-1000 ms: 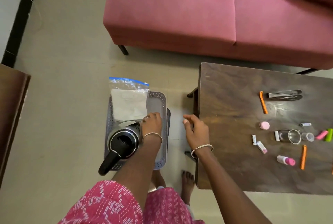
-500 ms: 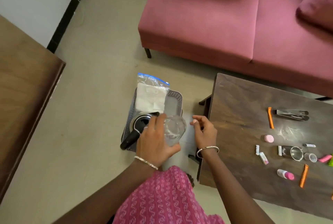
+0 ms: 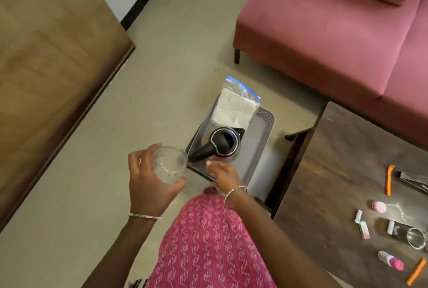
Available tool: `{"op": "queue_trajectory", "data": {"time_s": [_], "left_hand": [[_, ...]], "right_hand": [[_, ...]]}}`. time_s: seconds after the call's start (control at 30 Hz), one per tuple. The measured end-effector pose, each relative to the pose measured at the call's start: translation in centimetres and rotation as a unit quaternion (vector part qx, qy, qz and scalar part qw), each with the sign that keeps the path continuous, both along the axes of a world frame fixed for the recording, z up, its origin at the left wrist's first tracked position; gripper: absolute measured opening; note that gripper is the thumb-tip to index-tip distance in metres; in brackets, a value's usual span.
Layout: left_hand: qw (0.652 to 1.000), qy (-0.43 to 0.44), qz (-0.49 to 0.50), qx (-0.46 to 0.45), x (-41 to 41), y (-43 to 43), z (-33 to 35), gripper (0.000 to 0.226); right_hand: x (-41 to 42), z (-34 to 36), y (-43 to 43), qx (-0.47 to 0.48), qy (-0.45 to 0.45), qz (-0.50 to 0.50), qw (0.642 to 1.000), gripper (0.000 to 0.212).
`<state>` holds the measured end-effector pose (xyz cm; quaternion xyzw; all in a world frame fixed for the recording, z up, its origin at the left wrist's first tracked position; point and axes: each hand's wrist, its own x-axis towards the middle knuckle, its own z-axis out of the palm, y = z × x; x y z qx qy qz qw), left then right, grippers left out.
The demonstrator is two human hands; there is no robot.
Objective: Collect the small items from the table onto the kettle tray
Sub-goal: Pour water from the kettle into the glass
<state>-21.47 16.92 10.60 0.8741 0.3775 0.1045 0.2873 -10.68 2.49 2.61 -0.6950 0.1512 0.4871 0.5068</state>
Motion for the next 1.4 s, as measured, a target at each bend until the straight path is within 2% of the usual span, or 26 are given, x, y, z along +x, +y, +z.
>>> {"op": "queue_trajectory", "data": {"time_s": [0.07, 0.13, 0.23, 0.3, 0.43, 0.57, 0.63, 0.73, 0.8, 0.87, 0.97, 1.07, 1.17, 1.4], "left_hand": [[1.000, -0.002, 0.008, -0.005, -0.7, 0.6, -0.7, 0.093], [0.999, -0.011, 0.025, -0.031, -1.2, 0.9, -1.3, 0.093], [0.997, -0.012, 0.040, -0.063, -1.3, 0.8, -1.9, 0.094], [0.997, -0.009, 0.039, -0.070, -1.2, 0.5, -2.2, 0.095], [0.996, -0.016, 0.030, -0.081, -0.8, -0.2, -2.4, 0.097], [0.991, -0.030, 0.047, -0.119, -0.4, -0.7, -2.3, 0.096], [0.990, -0.035, 0.051, -0.128, -0.1, -0.6, -2.3, 0.092], [0.991, -0.035, 0.038, -0.124, 0.4, -0.3, -2.3, 0.090], [0.992, -0.037, 0.031, -0.116, 0.8, -0.1, -2.3, 0.089], [0.993, -0.037, 0.023, -0.111, 1.3, -0.1, -2.2, 0.088], [0.994, -0.034, 0.013, -0.108, 2.1, -0.1, -1.9, 0.088], [0.995, -0.031, -0.008, -0.098, 2.9, -0.2, -1.3, 0.089], [0.994, -0.036, -0.026, -0.095, 3.6, -0.5, -0.7, 0.091], [0.994, -0.048, -0.055, -0.080, 4.5, -0.8, 0.9, 0.090]], "right_hand": [[-0.2, -0.5, 1.8, 0.059, 0.114, -0.072, 0.989, 0.027], [-0.1, -1.4, 3.4, 0.096, 0.178, -0.132, 0.970, 0.037], [0.1, -2.6, 5.2, 0.120, 0.229, -0.203, 0.945, 0.050], [-0.2, -3.3, 6.2, 0.104, 0.222, -0.223, 0.943, 0.054], [-1.2, -4.7, 6.5, 0.042, 0.168, -0.226, 0.959, 0.055], [-1.3, -5.0, 4.8, -0.021, 0.117, -0.186, 0.975, 0.062], [-1.0, -4.6, 3.8, -0.027, 0.083, -0.192, 0.978, 0.050], [-0.7, -3.6, 2.0, -0.011, 0.039, -0.223, 0.974, 0.018], [-0.5, -3.3, 0.2, -0.033, -0.011, -0.201, 0.979, 0.020], [0.0, -3.2, -1.7, -0.098, -0.077, -0.126, 0.984, 0.027], [1.4, -3.0, -4.2, -0.147, -0.156, -0.074, 0.974, 0.019], [3.3, -2.6, -5.6, -0.166, -0.232, -0.027, 0.958, 0.033], [4.4, -1.7, -6.4, -0.193, -0.298, 0.026, 0.934, 0.031], [4.4, 4.8, -8.8, -0.151, -0.384, 0.028, 0.911, 0.035]]}}
